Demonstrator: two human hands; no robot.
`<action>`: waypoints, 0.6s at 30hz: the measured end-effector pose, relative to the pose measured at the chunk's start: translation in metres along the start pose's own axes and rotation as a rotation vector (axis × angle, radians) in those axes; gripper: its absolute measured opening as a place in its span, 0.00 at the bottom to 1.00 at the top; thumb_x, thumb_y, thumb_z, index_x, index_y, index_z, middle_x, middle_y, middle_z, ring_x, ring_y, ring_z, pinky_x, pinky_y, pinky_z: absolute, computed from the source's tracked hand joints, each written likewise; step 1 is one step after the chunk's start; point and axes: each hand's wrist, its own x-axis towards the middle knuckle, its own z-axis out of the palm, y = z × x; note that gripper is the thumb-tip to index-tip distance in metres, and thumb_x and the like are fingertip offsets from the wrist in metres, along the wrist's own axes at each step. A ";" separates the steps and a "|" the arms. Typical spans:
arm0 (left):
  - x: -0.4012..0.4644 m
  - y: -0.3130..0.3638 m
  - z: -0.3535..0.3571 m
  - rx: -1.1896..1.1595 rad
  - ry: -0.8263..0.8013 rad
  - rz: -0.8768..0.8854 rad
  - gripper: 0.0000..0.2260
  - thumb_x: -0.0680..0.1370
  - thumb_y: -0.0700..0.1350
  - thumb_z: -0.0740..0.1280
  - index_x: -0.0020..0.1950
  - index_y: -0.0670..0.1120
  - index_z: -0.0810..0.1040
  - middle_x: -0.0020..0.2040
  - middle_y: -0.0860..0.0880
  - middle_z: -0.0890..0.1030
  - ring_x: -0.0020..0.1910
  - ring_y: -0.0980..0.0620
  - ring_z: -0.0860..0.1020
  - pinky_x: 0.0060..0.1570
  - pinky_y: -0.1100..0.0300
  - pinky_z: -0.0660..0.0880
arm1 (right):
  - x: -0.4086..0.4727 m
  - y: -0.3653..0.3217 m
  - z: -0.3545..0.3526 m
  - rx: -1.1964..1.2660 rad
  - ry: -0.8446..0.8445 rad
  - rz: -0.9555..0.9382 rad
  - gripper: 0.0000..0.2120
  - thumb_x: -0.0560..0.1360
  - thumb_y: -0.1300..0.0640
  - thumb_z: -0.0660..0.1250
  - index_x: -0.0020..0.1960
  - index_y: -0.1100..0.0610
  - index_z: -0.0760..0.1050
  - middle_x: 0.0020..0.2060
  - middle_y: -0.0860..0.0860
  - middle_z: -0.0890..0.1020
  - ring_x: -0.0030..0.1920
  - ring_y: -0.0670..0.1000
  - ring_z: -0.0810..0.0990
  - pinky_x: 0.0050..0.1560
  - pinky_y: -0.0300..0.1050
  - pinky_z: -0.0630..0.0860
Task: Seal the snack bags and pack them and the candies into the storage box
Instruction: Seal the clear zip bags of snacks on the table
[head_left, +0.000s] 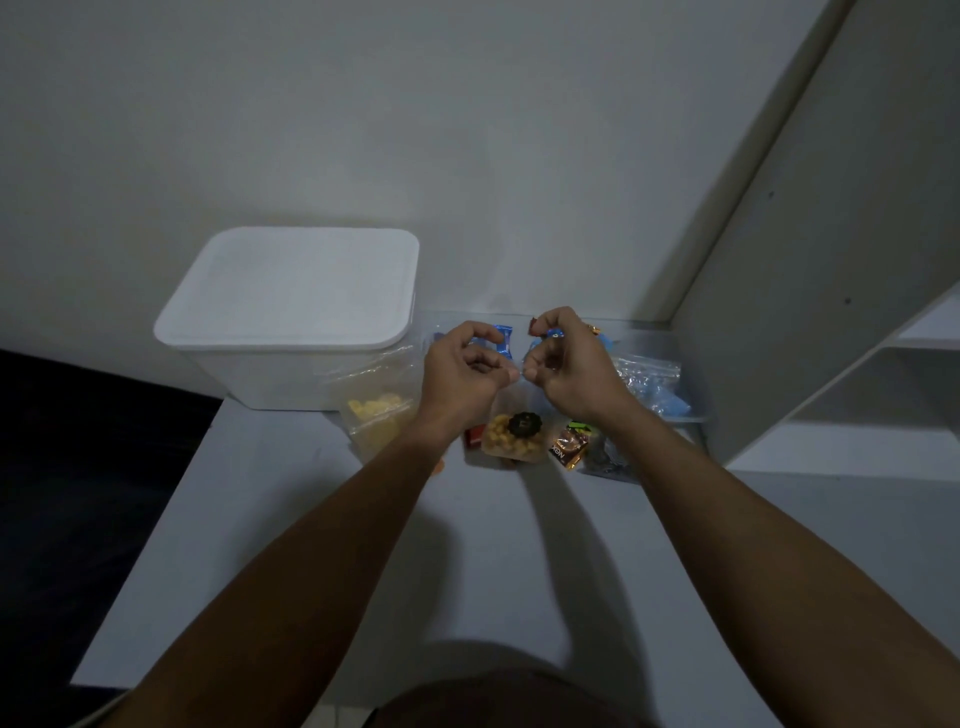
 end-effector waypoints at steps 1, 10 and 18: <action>0.000 0.000 0.000 -0.001 0.005 -0.002 0.15 0.69 0.33 0.74 0.52 0.45 0.77 0.39 0.41 0.83 0.40 0.47 0.83 0.44 0.57 0.82 | 0.000 0.000 0.001 -0.006 0.016 -0.006 0.21 0.71 0.70 0.69 0.55 0.52 0.65 0.34 0.48 0.80 0.40 0.51 0.81 0.49 0.55 0.80; 0.005 -0.005 -0.006 -0.014 0.064 -0.042 0.13 0.69 0.32 0.74 0.48 0.44 0.77 0.40 0.44 0.83 0.42 0.51 0.83 0.46 0.60 0.81 | 0.002 0.004 -0.012 -0.099 0.013 0.040 0.24 0.69 0.69 0.73 0.57 0.56 0.65 0.36 0.56 0.81 0.35 0.47 0.79 0.38 0.30 0.74; 0.007 -0.008 -0.011 -0.017 0.108 -0.052 0.11 0.68 0.32 0.74 0.45 0.42 0.76 0.38 0.47 0.80 0.40 0.53 0.82 0.34 0.68 0.78 | -0.001 0.008 -0.019 -0.063 -0.023 0.091 0.29 0.69 0.66 0.75 0.63 0.54 0.65 0.41 0.54 0.81 0.40 0.47 0.81 0.41 0.35 0.75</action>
